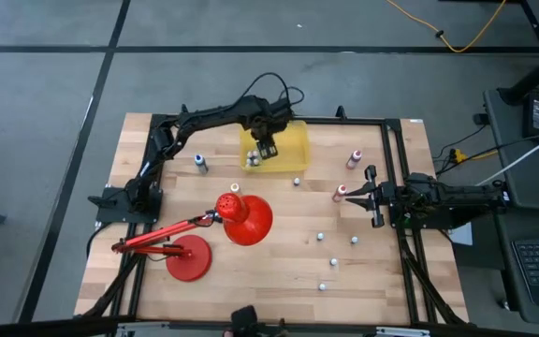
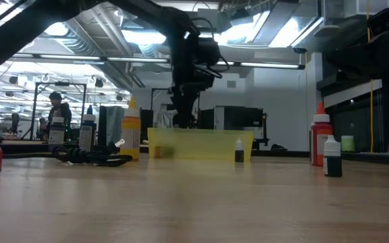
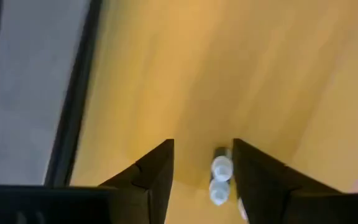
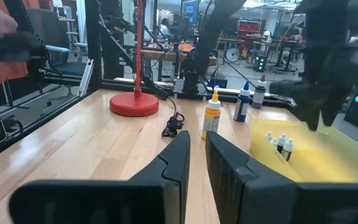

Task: Pick & Place food coloring
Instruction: Put the purple food coloring bottle into the yellow bin

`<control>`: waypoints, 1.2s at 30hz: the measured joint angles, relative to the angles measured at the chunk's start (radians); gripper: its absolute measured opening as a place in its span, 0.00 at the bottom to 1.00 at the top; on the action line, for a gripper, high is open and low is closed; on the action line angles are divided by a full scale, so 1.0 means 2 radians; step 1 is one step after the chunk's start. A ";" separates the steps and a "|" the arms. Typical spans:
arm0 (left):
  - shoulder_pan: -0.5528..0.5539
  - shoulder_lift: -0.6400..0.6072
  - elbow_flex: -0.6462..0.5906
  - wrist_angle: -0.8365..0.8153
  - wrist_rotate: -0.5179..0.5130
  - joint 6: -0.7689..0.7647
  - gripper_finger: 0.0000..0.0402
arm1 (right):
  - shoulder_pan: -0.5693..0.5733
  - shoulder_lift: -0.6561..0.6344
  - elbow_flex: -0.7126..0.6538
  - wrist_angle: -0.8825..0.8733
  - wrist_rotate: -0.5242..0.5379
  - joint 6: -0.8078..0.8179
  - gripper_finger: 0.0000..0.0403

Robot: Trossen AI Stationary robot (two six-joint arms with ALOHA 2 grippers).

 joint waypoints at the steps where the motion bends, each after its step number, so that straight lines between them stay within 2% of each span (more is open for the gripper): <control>1: 0.003 -0.005 0.000 -0.002 -0.005 -0.012 0.41 | 0.000 0.000 0.000 0.000 0.000 0.000 0.14; 7: 0.020 -0.059 -0.006 -0.006 -0.034 -0.054 0.60 | 0.000 0.000 0.000 0.000 0.000 0.000 0.14; 13: 0.043 -0.113 -0.014 -0.012 -0.109 -0.112 0.74 | 0.000 0.000 0.000 0.000 0.000 0.000 0.14; 17: 0.067 -0.139 -0.014 -0.041 -0.140 -0.135 0.78 | 0.000 0.000 0.000 0.000 0.000 0.000 0.14; 24: 0.112 -0.174 -0.019 -0.088 -0.125 -0.171 0.78 | 0.000 0.000 0.000 0.000 0.000 0.000 0.14; 27: 0.131 -0.205 -0.061 -0.076 -0.125 -0.199 0.78 | 0.000 0.000 0.000 0.000 0.000 0.000 0.14; 36: 0.165 -0.314 -0.251 -0.022 -0.127 -0.307 0.77 | 0.000 0.000 0.000 0.000 0.000 0.000 0.14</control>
